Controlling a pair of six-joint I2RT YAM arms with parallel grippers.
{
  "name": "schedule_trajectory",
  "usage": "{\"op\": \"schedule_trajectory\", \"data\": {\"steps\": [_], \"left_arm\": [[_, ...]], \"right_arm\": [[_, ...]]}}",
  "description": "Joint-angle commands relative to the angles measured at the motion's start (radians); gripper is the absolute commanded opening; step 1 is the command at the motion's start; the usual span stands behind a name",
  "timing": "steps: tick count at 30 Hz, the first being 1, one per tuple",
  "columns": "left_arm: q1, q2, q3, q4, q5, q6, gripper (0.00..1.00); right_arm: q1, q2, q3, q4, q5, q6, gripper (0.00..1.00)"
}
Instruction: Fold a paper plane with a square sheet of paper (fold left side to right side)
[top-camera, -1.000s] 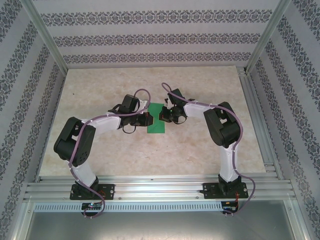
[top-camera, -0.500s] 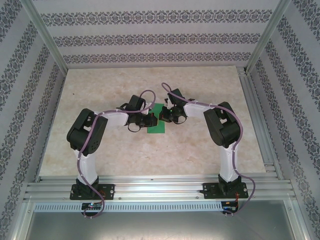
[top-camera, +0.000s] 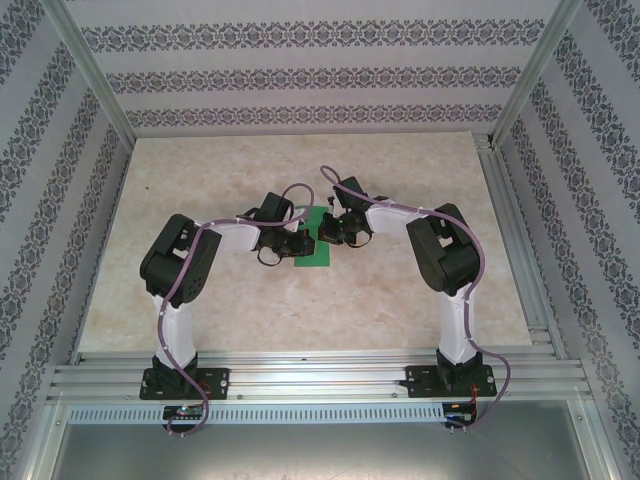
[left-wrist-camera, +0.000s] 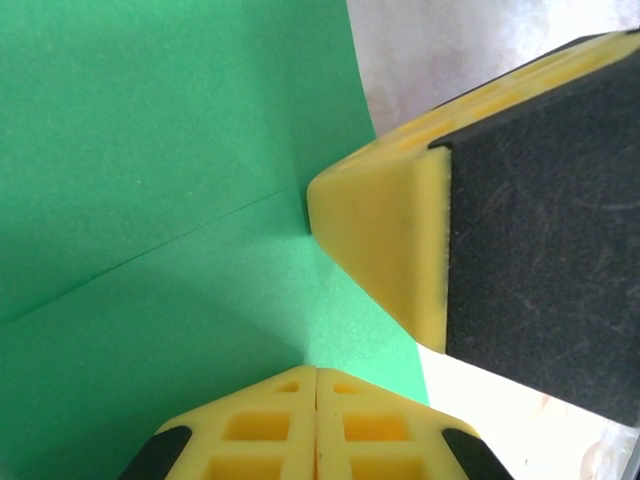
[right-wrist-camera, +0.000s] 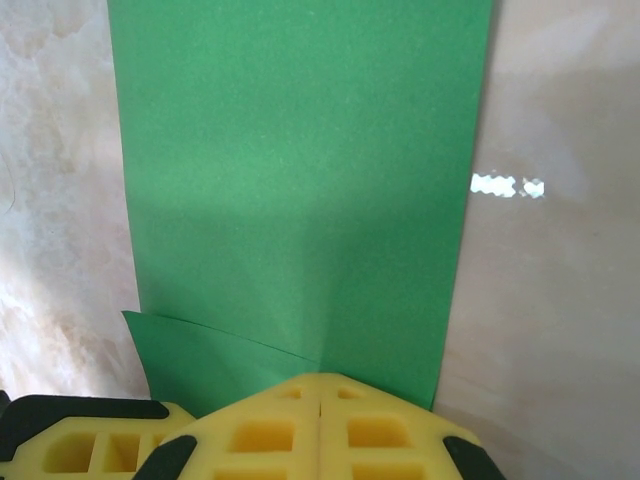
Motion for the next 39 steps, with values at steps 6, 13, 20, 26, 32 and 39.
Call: {"op": "schedule_trajectory", "data": {"steps": [6, 13, 20, 26, 32, 39], "left_arm": [[-0.009, -0.037, -0.112, -0.051, -0.036, 0.038, 0.08], [-0.006, -0.085, -0.208, -0.009, -0.04, 0.019, 0.08], [-0.006, -0.123, -0.283, 0.01, -0.049, 0.011, 0.08], [-0.002, -0.178, -0.358, 0.013, -0.068, 0.007, 0.08], [0.02, -0.244, -0.442, 0.035, -0.068, -0.01, 0.08], [0.065, -0.398, -0.467, 0.003, -0.025, -0.021, 0.13]], "right_arm": [[0.01, 0.076, 0.001, -0.113, 0.107, -0.038, 0.03], [0.008, 0.09, 0.006, -0.12, 0.111, -0.041, 0.03], [0.007, 0.095, 0.006, -0.121, 0.112, -0.043, 0.03], [0.007, 0.094, 0.007, -0.124, 0.11, -0.044, 0.03], [0.008, 0.09, 0.003, -0.115, 0.101, -0.045, 0.03], [0.013, 0.001, 0.02, -0.093, 0.067, -0.061, 0.05]]}}
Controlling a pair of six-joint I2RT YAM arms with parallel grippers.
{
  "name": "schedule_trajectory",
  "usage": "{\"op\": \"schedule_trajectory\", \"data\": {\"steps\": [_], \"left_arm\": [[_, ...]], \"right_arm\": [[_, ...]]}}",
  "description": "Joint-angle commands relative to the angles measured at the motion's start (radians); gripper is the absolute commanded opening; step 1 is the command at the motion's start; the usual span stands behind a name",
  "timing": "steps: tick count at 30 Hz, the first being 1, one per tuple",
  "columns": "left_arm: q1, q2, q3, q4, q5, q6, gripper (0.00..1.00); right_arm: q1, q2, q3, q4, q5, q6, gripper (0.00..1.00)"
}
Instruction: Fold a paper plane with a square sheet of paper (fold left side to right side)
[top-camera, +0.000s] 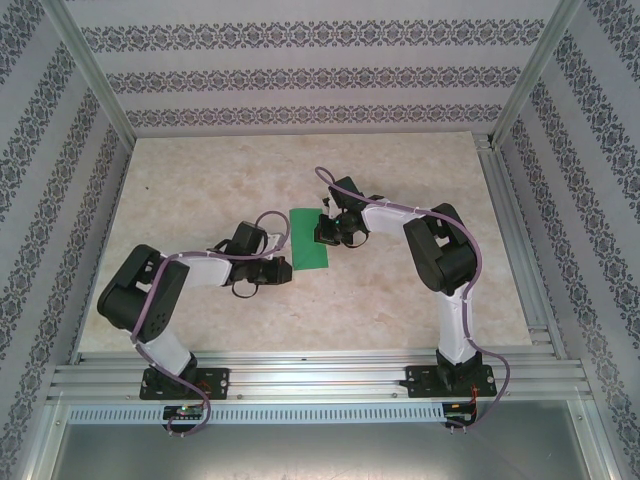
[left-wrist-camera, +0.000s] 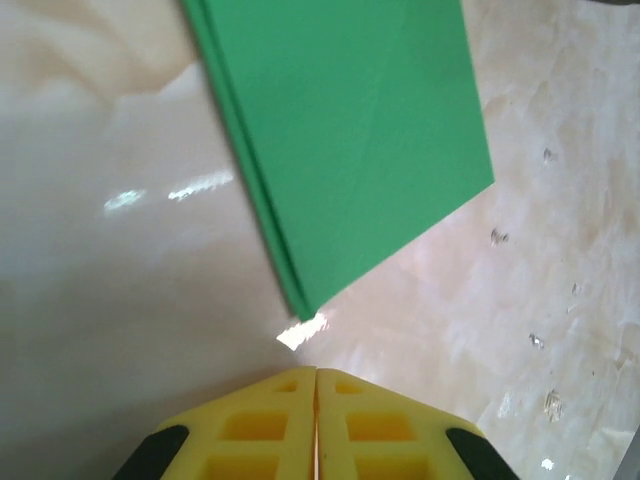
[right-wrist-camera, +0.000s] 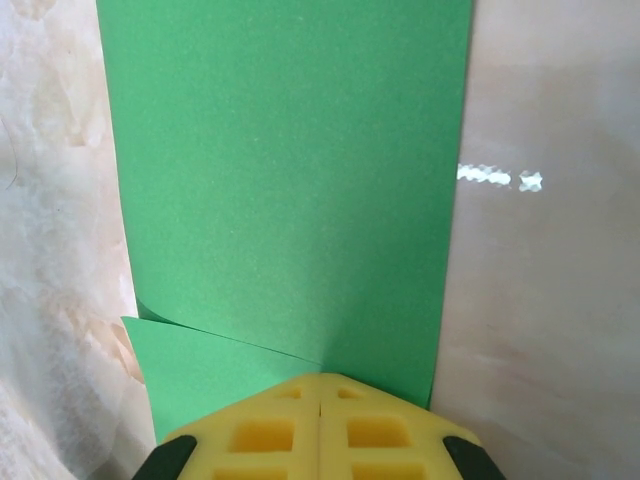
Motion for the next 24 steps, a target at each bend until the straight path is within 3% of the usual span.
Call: {"op": "schedule_trajectory", "data": {"steps": [1, 6, 9, 19, 24], "left_arm": [[0.035, -0.086, -0.011, -0.125, 0.019, -0.019, 0.16], [0.076, -0.183, 0.045, -0.16, 0.032, -0.033, 0.43], [0.082, -0.148, 0.103, -0.151, 0.061, -0.045, 0.51], [0.083, 0.099, 0.265, -0.078, 0.092, -0.096, 0.6], [0.082, 0.187, 0.304, -0.029, 0.119, -0.12, 0.53]], "right_arm": [[-0.002, -0.032, -0.003, -0.067, 0.08, -0.041, 0.07], [-0.012, -0.159, 0.003, -0.09, 0.105, -0.074, 0.22], [-0.024, -0.208, -0.027, -0.09, 0.116, -0.085, 0.27], [-0.017, -0.163, -0.07, -0.023, 0.038, -0.058, 0.23], [-0.01, -0.123, -0.066, -0.007, 0.026, -0.041, 0.21]]}}
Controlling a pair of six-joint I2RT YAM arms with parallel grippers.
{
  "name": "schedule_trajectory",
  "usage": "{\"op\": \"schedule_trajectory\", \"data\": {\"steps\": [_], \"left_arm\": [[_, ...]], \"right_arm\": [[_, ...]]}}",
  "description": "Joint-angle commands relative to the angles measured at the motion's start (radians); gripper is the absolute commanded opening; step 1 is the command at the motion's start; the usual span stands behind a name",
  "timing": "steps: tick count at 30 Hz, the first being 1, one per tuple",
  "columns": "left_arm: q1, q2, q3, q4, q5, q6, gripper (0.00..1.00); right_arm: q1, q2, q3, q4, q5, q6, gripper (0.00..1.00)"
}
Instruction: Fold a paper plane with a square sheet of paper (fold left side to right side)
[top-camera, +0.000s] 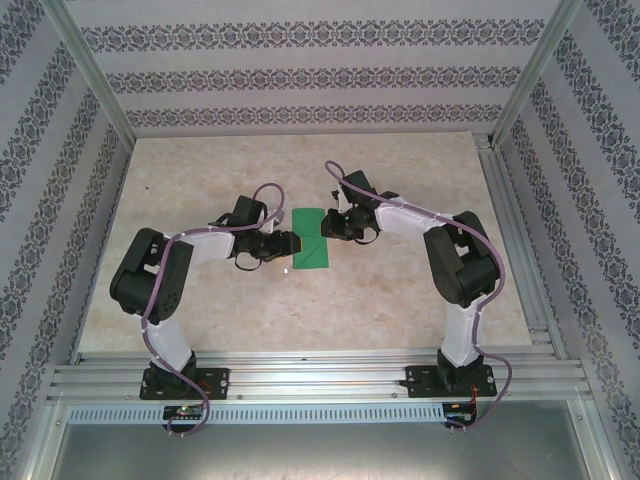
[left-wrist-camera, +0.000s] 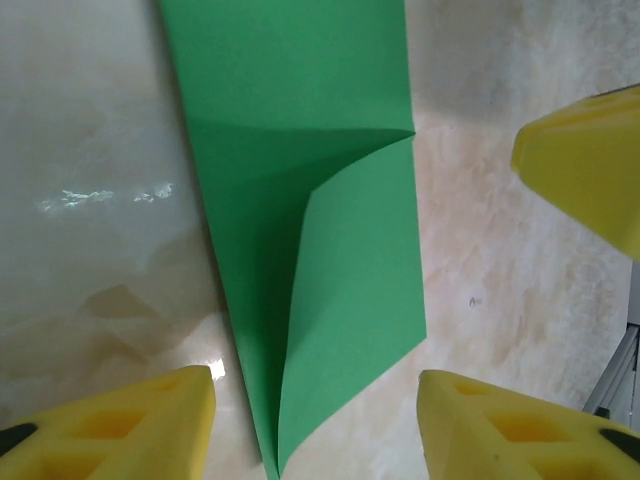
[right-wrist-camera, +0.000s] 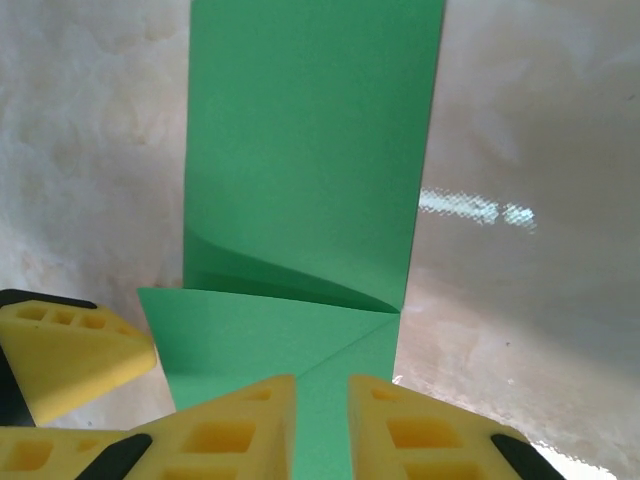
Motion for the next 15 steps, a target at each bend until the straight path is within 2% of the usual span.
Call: {"op": "schedule_trajectory", "data": {"steps": [1, 4, 15], "left_arm": [[0.008, 0.04, 0.042, 0.068, 0.045, -0.031, 0.51], [0.008, 0.066, 0.061, 0.063, 0.038, -0.028, 0.48], [0.007, 0.109, 0.099, 0.045, 0.038, -0.007, 0.25]], "right_arm": [[0.008, 0.019, -0.008, 0.038, -0.021, 0.01, 0.2], [0.005, 0.013, -0.019, 0.038, -0.019, 0.006, 0.2], [-0.004, -0.009, -0.062, 0.057, -0.02, 0.008, 0.2]]}}
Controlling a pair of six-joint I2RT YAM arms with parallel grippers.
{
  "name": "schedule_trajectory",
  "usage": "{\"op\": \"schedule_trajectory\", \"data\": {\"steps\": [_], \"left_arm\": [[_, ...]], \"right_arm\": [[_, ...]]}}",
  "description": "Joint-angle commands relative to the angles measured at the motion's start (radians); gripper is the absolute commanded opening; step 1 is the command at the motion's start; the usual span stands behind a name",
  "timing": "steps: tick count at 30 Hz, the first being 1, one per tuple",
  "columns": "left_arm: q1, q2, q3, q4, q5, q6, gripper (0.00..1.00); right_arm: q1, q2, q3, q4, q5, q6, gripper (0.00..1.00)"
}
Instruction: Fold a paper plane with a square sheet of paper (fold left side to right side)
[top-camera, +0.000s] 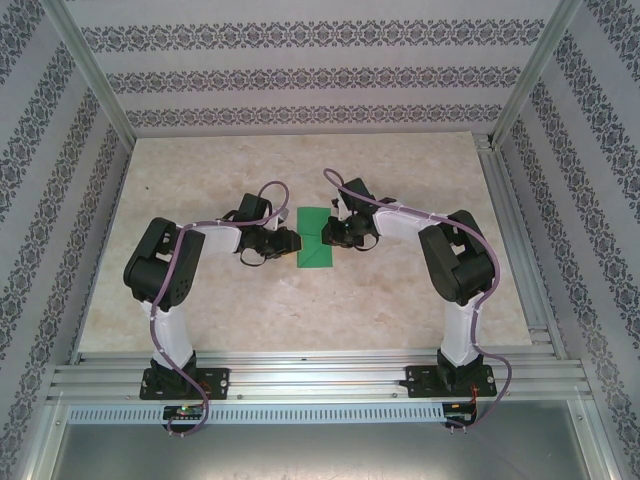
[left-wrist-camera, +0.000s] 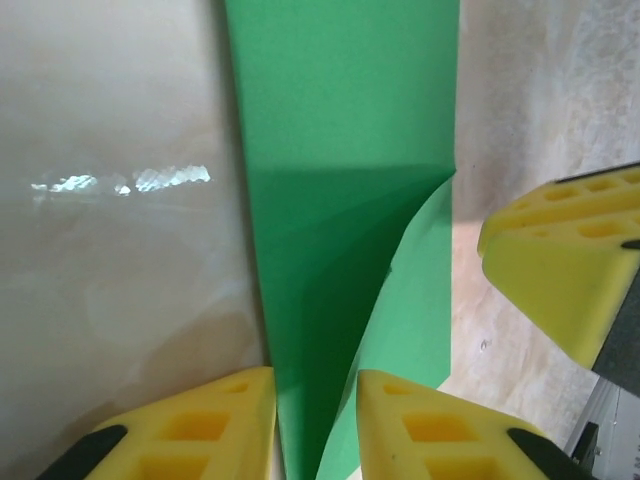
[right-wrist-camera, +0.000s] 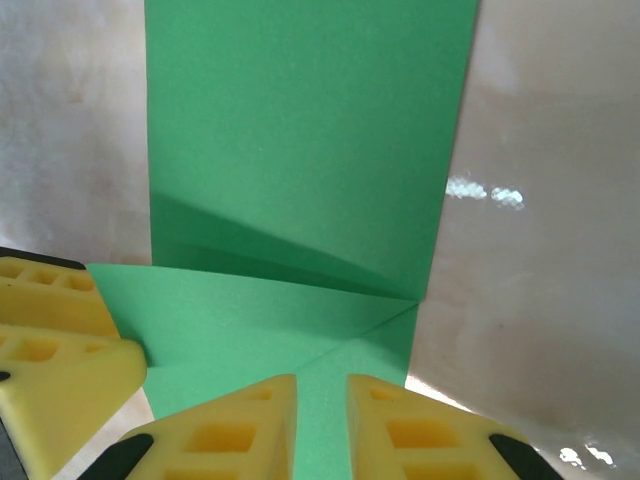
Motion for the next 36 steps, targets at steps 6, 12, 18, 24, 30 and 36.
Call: {"op": "schedule_trajectory", "data": {"steps": [6, 12, 18, 24, 30, 36], "left_arm": [[0.002, 0.011, 0.05, 0.01, 0.021, 0.035, 0.13], [-0.001, 0.012, 0.058, 0.022, 0.041, 0.037, 0.04], [0.0, 0.005, 0.06, 0.024, 0.031, 0.032, 0.1], [-0.001, -0.003, 0.061, 0.02, 0.001, 0.027, 0.28], [0.001, -0.054, 0.035, 0.017, -0.056, 0.02, 0.48], [0.0, -0.105, 0.003, 0.034, -0.096, -0.01, 0.63]], "right_arm": [[-0.019, -0.043, -0.02, 0.027, -0.011, 0.002, 0.18], [-0.045, -0.097, -0.064, 0.049, -0.026, 0.012, 0.19], [-0.057, -0.094, -0.083, 0.105, -0.084, 0.043, 0.2], [-0.058, -0.033, -0.056, 0.131, -0.079, 0.068, 0.19], [-0.057, 0.028, -0.048, 0.119, -0.075, 0.069, 0.16], [-0.058, 0.046, -0.044, 0.086, -0.038, 0.052, 0.16]]}}
